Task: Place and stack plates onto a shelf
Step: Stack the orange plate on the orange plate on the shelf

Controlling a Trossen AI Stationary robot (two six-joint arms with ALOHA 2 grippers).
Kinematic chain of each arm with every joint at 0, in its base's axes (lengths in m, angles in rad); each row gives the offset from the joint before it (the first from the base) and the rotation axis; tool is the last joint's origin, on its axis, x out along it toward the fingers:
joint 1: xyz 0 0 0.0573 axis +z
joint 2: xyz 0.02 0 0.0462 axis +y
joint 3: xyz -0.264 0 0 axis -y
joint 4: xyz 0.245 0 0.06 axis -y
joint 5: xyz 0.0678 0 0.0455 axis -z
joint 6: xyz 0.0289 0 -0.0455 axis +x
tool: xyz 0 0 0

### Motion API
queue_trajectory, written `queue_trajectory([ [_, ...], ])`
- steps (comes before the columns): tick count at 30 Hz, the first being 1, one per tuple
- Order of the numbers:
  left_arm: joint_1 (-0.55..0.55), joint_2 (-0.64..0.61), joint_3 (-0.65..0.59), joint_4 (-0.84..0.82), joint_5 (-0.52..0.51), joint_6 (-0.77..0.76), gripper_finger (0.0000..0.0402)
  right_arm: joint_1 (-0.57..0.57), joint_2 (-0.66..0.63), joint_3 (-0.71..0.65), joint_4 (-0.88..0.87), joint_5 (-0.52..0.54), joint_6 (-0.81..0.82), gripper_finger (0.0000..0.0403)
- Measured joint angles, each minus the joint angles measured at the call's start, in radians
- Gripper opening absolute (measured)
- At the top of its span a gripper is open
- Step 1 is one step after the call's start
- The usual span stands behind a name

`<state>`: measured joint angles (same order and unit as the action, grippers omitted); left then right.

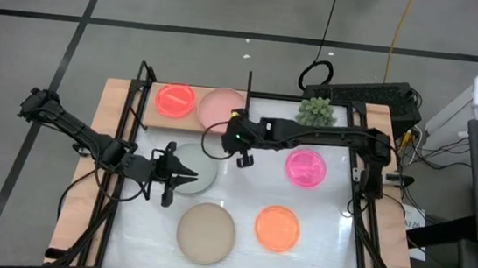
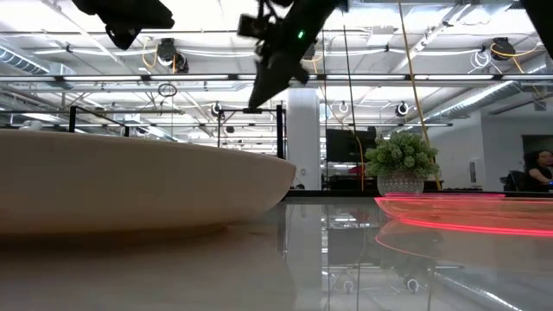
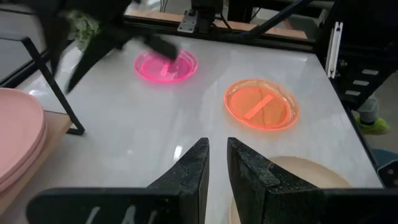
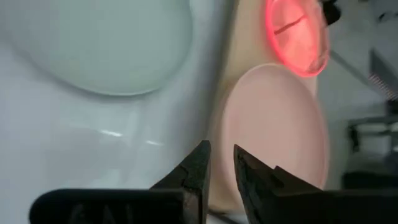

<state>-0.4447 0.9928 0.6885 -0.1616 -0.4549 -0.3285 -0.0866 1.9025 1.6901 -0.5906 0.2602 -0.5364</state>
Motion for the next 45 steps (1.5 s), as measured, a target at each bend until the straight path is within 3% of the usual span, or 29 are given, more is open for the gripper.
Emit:
queue_trajectory([
  [10, -0.042, 0.0, 0.0, -0.048, 0.001, -0.012, 0.0063, 0.138, -0.079, 0.0, -0.236, -0.003, 0.431, 0.0054],
  [16, -0.074, 0.0, 0.0, -0.078, 0.0, -0.024, 0.0063, 0.257, -0.078, 0.0, -0.321, -0.002, 0.591, 0.0054],
  [29, -0.19, 0.002, 0.0, -0.134, 0.0, -0.118, 0.0063, 0.529, -0.078, -0.053, -0.239, 0.002, 0.772, 0.0054],
  [35, -0.226, 0.002, 0.0, -0.134, -0.001, -0.134, 0.0063, 0.618, -0.077, -0.109, -0.279, -0.029, 0.958, 0.0057],
  [40, -0.231, 0.002, 0.0, -0.134, -0.043, -0.13, 0.0063, 0.692, -0.078, -0.147, -0.251, -0.107, 1.107, 0.007],
  [45, -0.231, 0.019, 0.0, -0.134, -0.07, -0.115, 0.0063, 0.762, -0.078, -0.211, -0.217, -0.111, 1.222, 0.0101],
])
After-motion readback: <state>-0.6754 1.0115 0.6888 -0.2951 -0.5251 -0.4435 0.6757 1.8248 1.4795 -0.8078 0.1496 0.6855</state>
